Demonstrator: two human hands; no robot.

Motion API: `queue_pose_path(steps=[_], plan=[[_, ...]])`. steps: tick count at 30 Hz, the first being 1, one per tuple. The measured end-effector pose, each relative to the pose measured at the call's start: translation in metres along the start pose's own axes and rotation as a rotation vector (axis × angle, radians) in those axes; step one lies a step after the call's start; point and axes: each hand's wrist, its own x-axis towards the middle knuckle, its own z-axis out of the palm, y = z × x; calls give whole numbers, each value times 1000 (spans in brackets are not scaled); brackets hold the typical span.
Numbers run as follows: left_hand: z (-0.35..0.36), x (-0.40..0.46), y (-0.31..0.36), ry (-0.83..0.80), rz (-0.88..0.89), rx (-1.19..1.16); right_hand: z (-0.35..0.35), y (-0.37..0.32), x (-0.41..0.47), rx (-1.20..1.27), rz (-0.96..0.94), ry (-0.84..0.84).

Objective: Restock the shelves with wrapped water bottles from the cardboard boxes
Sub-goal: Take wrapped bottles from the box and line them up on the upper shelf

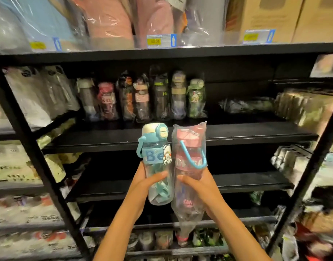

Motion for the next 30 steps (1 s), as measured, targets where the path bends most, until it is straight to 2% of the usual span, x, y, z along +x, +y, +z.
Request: queue_pose_path(steps=[10, 15, 23, 30], plan=[[95, 122, 24, -213, 75, -30, -99, -45, 78, -72, -100, 197], [127, 191, 25, -237, 106, -33, -133, -66, 133, -74, -162, 279], [156, 281, 15, -142, 113, 15, -173, -78, 210, -115, -230, 335], [170, 327, -1, -8, 101, 123, -199, -74, 256, -127, -245, 236]])
